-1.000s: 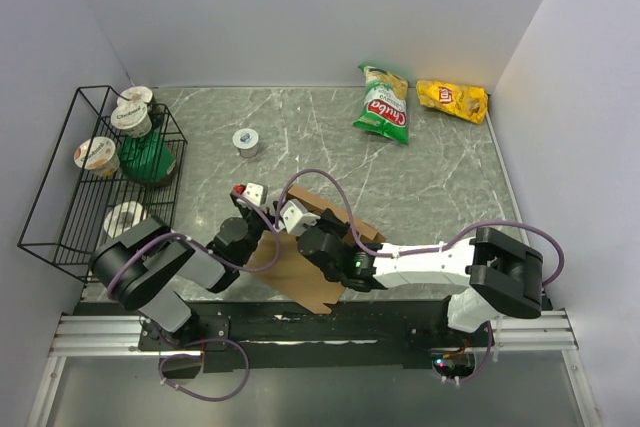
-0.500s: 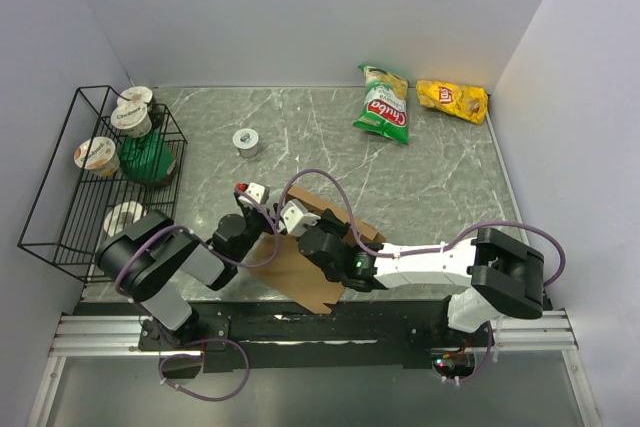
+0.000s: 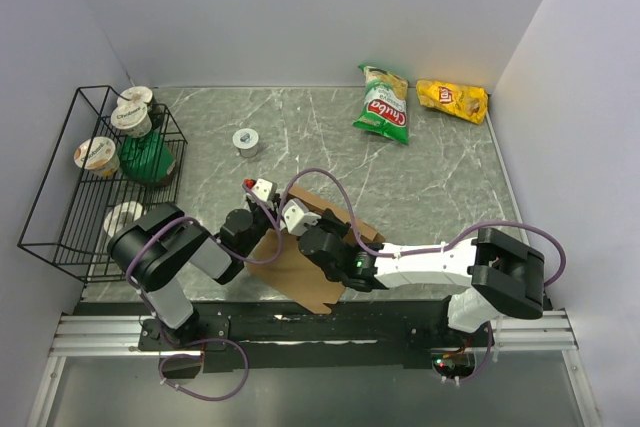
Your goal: Fold the paper box
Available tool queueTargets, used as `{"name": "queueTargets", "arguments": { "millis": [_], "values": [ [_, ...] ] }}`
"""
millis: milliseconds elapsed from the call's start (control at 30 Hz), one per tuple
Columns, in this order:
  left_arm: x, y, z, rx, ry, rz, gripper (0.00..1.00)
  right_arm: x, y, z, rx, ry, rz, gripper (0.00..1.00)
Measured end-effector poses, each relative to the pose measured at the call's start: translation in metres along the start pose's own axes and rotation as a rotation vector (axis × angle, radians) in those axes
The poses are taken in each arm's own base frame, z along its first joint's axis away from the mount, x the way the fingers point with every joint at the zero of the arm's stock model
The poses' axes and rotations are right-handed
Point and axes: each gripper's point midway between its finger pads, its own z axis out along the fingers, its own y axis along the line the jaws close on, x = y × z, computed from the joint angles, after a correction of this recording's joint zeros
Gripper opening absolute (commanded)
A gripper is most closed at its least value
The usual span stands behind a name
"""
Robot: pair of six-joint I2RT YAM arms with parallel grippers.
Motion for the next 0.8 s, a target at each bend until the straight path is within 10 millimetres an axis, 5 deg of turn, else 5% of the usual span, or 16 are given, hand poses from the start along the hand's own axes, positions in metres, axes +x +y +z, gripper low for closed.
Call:
{"name": "queueTargets", "arguments": {
  "millis": [167,433,800],
  "values": [
    [0.001,0.001,-0.001,-0.005,0.0,0.0,0.56,0.0,0.0,0.0,0.0,0.001,-0.001,0.0],
    [0.0,-0.007,-0.002,0.011,-0.006,-0.021,0.21,-0.001,0.001,0.0,-0.005,-0.005,0.003,0.0],
    [-0.002,-0.002,-0.01,-0.116,-0.001,-0.005,0.06,-0.009,0.006,0.001,-0.034,-0.039,0.03,0.0]
  ]
}}
